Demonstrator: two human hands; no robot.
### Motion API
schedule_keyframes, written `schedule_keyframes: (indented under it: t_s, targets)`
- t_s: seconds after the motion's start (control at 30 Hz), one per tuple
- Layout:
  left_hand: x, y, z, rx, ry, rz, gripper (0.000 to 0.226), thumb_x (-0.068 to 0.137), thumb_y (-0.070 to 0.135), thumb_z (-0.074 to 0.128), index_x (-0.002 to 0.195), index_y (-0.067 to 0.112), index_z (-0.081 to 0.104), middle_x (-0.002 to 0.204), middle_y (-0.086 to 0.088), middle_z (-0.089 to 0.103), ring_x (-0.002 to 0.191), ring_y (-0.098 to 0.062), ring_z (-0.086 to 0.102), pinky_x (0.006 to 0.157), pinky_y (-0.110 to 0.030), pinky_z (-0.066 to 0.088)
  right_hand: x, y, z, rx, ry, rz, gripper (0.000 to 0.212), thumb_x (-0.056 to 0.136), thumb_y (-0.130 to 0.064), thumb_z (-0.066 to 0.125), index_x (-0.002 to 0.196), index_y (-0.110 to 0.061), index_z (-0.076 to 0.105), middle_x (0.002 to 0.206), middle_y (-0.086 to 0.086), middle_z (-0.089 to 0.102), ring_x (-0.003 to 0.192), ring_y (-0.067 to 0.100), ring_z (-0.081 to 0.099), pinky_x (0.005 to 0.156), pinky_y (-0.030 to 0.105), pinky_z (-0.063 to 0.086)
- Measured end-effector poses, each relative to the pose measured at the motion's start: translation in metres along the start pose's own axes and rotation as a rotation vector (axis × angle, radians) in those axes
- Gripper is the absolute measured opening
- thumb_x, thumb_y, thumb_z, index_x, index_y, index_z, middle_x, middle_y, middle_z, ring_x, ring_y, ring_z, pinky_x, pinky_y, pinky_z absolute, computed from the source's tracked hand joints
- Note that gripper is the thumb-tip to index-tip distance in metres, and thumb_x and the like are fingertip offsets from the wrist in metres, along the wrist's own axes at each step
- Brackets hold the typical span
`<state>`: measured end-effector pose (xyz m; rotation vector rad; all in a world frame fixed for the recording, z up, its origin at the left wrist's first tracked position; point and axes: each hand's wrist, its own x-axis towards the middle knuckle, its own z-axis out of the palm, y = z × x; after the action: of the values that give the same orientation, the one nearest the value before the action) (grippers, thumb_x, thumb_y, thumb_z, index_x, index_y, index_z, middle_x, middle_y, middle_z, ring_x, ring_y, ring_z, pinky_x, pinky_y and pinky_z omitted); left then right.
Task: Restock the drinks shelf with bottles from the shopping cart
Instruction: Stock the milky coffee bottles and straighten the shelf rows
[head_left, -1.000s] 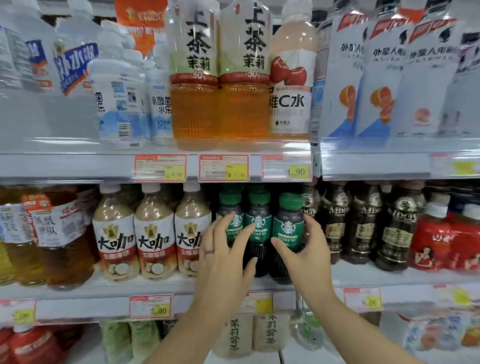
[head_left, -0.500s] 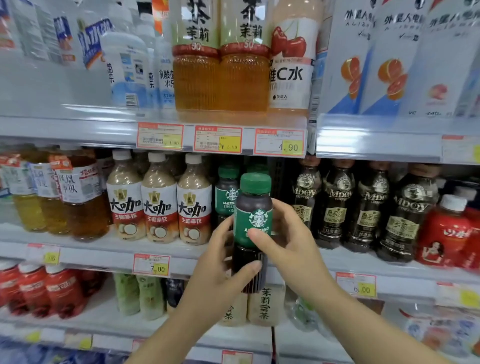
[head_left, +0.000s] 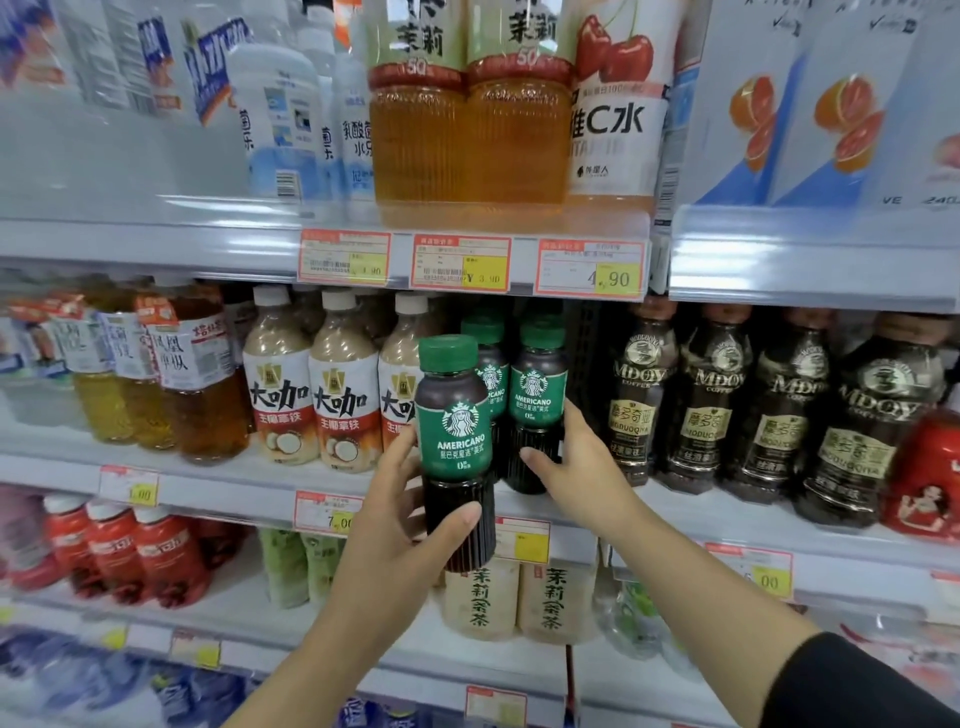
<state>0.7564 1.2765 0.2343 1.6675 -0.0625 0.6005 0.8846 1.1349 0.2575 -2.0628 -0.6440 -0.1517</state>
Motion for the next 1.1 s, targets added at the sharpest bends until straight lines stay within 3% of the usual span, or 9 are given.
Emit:
schedule_keyframes:
  t_s: [0.13, 0.37, 0.57, 0.7, 0.8, 1.1]
  targets:
    - [0.000, -0.001, 0.000, 0.001, -0.007, -0.005, 0.070, 0.081, 0.010, 0.066, 0.131, 0.048, 0.035, 0.118, 0.024, 0.059, 0.107, -0.008, 0.062, 0.086, -0.038, 0.055, 0.003, -0.001, -0.001, 0.011, -0.022, -0.005, 0.060, 0.092, -0.012, 0.055, 0.143, -0.018, 0.024, 0.141, 0.000, 0.042, 0.129, 0.014, 0.038, 0.089, 0.009, 0.024]
    - [0.003, -0.002, -0.005, 0.015, 0.001, 0.001, 0.070, 0.080, 0.015, 0.067, 0.131, 0.050, 0.035, 0.122, 0.023, 0.058, 0.109, -0.008, 0.061, 0.090, -0.039, 0.053, 0.015, 0.002, -0.007, 0.058, -0.084, 0.040, 0.059, 0.094, -0.011, 0.052, 0.144, -0.018, 0.021, 0.129, -0.005, 0.046, 0.110, 0.003, 0.035, 0.090, 0.016, 0.028]
    - [0.004, -0.003, -0.010, 0.022, 0.019, 0.000, 0.069, 0.082, 0.012, 0.066, 0.129, 0.052, 0.036, 0.123, 0.022, 0.057, 0.110, -0.009, 0.060, 0.091, -0.041, 0.053, 0.030, 0.010, -0.005, 0.099, -0.082, 0.111, 0.062, 0.092, -0.011, 0.053, 0.145, -0.018, 0.020, 0.135, 0.001, 0.048, 0.125, 0.017, 0.043, 0.102, 0.029, 0.034]
    - [0.004, -0.002, -0.009, 0.031, 0.014, 0.008, 0.069, 0.082, 0.010, 0.066, 0.130, 0.050, 0.035, 0.123, 0.021, 0.058, 0.109, -0.008, 0.060, 0.092, -0.042, 0.052, 0.038, 0.011, -0.003, 0.122, -0.100, 0.122, 0.062, 0.093, -0.008, 0.051, 0.145, -0.016, 0.018, 0.129, -0.003, 0.046, 0.123, 0.013, 0.042, 0.098, 0.023, 0.031]
    - [0.005, 0.000, -0.009, 0.032, 0.007, 0.017, 0.069, 0.083, 0.010, 0.066, 0.130, 0.051, 0.036, 0.122, 0.021, 0.058, 0.109, -0.009, 0.060, 0.091, -0.041, 0.052, 0.045, 0.012, -0.001, 0.133, -0.094, 0.130, 0.063, 0.094, -0.006, 0.050, 0.146, -0.013, 0.016, 0.135, 0.001, 0.045, 0.129, 0.016, 0.039, 0.099, 0.022, 0.029]
    - [0.007, 0.001, -0.009, 0.035, 0.009, 0.015, 0.071, 0.083, 0.013, 0.066, 0.134, 0.049, 0.033, 0.123, 0.019, 0.058, 0.111, -0.007, 0.059, 0.093, -0.040, 0.051, 0.062, 0.021, 0.005, 0.139, -0.055, 0.132, 0.060, 0.092, -0.003, 0.051, 0.143, -0.010, 0.020, 0.137, 0.007, 0.046, 0.124, 0.015, 0.040, 0.098, 0.022, 0.029]
